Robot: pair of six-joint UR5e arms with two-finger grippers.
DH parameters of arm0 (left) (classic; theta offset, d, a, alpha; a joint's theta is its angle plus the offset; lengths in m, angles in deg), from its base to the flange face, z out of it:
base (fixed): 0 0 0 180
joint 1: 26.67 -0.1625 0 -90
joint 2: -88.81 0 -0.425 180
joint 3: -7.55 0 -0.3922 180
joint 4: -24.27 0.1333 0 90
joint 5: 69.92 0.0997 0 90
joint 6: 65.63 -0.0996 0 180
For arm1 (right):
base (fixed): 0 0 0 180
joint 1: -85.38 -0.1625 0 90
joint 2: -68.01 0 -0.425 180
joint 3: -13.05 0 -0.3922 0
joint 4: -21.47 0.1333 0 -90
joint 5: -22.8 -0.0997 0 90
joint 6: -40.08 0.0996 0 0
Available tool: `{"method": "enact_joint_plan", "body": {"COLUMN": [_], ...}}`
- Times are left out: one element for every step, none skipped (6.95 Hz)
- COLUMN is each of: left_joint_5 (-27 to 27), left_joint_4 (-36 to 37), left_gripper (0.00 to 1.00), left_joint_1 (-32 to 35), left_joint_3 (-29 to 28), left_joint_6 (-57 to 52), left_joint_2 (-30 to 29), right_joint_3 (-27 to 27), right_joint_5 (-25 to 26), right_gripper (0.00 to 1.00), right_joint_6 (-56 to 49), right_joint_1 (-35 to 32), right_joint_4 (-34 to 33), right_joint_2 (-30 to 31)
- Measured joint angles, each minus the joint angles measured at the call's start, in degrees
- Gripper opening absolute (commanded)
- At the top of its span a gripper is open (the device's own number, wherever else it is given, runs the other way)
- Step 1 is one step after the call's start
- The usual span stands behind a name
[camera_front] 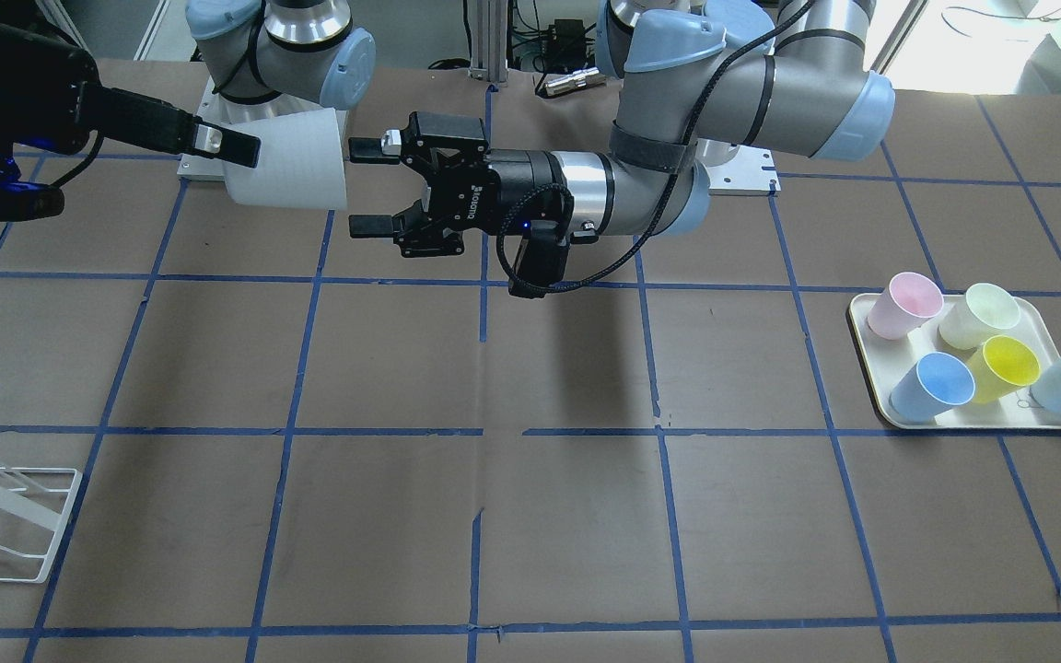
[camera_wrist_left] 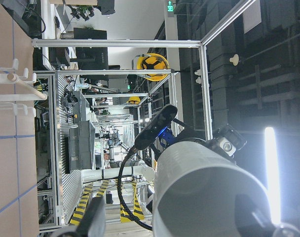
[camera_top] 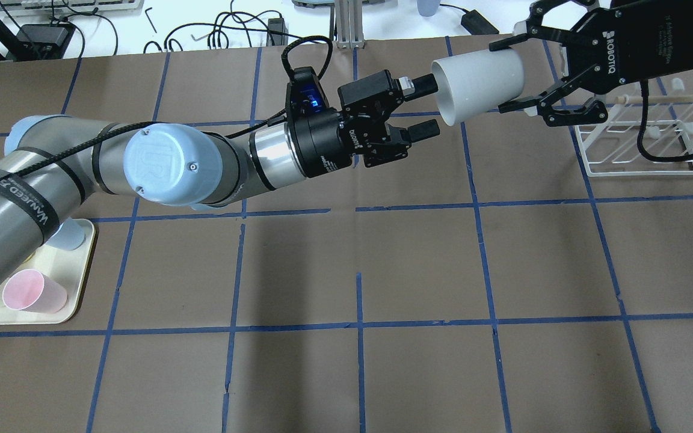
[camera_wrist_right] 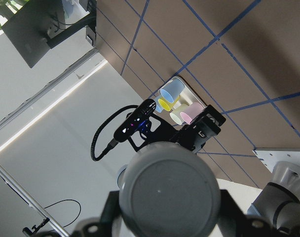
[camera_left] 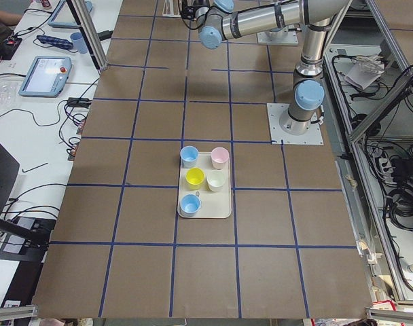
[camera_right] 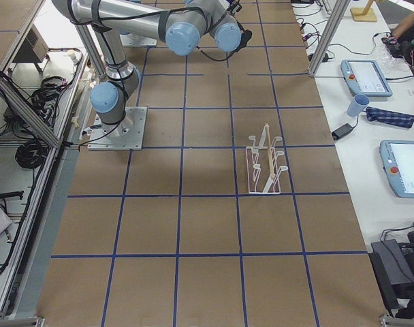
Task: Transfer IKEA cup to right arm and place on rack
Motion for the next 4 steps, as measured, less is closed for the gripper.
{"method": "enact_joint_plan", "body": {"left_joint_5": [2.78,5.94,10.52,17.01], "left_joint_4": [-0.32,-0.99,-1.82,-2.17], "left_gripper": [0.98,0.99,0.99,0.99], "left_joint_1": [-1.91,-3.86,-6.56,-10.19], "left_joint_3": [0.02,-0.07,-0.46,-1.29], "left_joint_6": [0.08,0.41,1.43,3.54], "left_joint_2": [0.16,0.64,1.40,2.10], "right_joint_3": [-1.11,-2.53,-3.85,-4.52], "right_joint_5": [0.38,1.88,6.06,12.52], "right_gripper": [0.41,0.41,0.41,0.41], "right_joint_6": [0.16,0.77,2.28,4.34], "right_joint_1": [0.06,0.09,0.12,0.10], "right_joint_4": [-1.33,-3.04,-6.28,-11.22], "right_joint_2": [-0.38,-0.54,-0.58,-0.54]}}
